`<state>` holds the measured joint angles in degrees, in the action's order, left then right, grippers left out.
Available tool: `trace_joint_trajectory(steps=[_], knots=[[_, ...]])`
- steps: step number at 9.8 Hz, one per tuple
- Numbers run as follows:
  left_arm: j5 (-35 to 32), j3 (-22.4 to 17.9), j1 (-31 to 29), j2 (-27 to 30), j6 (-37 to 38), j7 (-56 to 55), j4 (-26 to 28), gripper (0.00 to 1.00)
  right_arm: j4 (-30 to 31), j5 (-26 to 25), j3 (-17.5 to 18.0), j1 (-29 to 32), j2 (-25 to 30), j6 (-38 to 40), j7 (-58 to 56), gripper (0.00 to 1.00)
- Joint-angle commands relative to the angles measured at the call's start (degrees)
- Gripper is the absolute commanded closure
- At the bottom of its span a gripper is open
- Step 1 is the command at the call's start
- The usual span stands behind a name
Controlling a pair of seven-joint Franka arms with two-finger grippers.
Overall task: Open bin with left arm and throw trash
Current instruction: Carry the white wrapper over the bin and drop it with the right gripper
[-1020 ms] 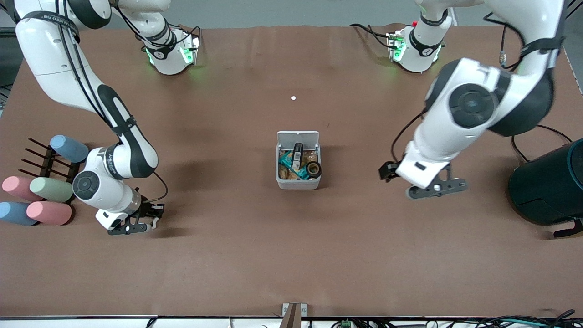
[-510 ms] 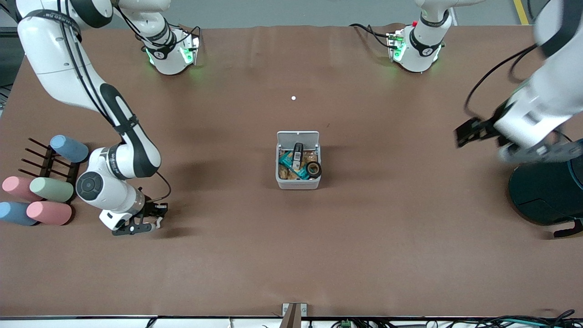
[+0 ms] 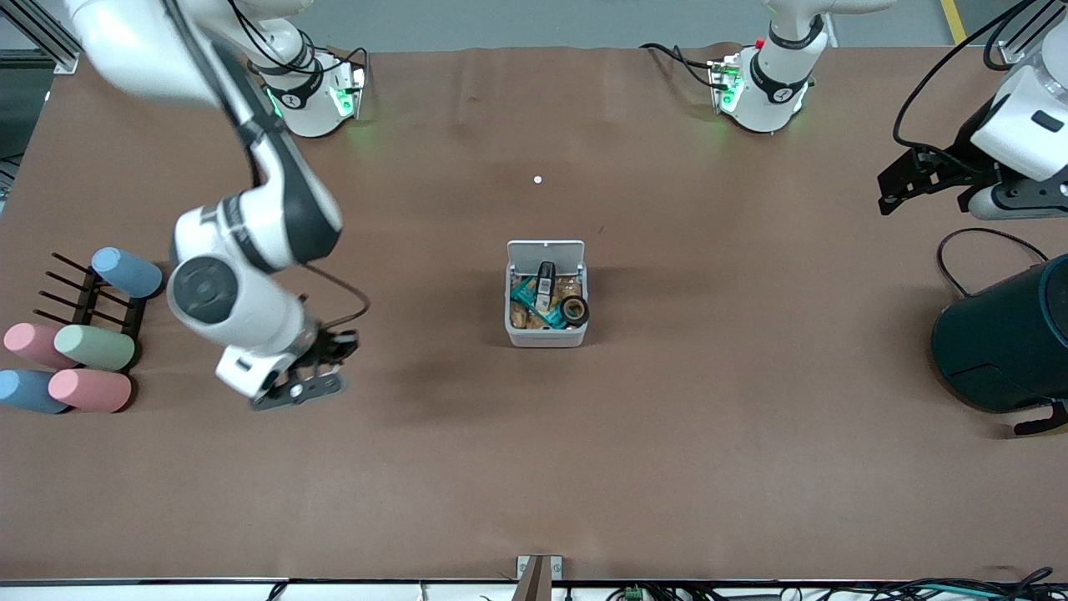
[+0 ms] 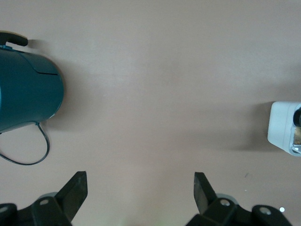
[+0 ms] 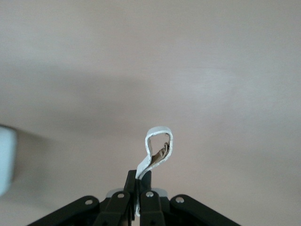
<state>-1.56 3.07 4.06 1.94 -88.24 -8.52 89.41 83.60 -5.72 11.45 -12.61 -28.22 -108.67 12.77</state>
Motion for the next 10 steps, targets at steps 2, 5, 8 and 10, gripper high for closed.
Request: trace_joint_trajectory(steps=[2, 5, 8, 10], knots=[[2.1, -2.5, 0.8, 0.3, 1.2, 1.7, -1.1, 0.0, -3.4, -0.3, 0.1, -11.4, -1.0, 3.3, 14.7, 1.0], [1.9, -2.5, 0.4, -0.7, 1.4, 1.5, -1.8, 0.0, -4.3, 2.8, 0.2, -16.9, -2.3, -1.9, 20.8, 1.0], [2.0, -1.9, 0.3, -1.0, 1.4, 0.3, -1.9, 0.0, -5.2, 2.7, 0.2, -18.6, -4.8, -4.3, 20.2, 1.0], [2.3, -2.1, -0.3, -1.1, 1.3, 1.2, -2.0, 0.0, -5.2, 2.8, 0.3, -19.5, -6.1, -4.4, 20.7, 1.0]])
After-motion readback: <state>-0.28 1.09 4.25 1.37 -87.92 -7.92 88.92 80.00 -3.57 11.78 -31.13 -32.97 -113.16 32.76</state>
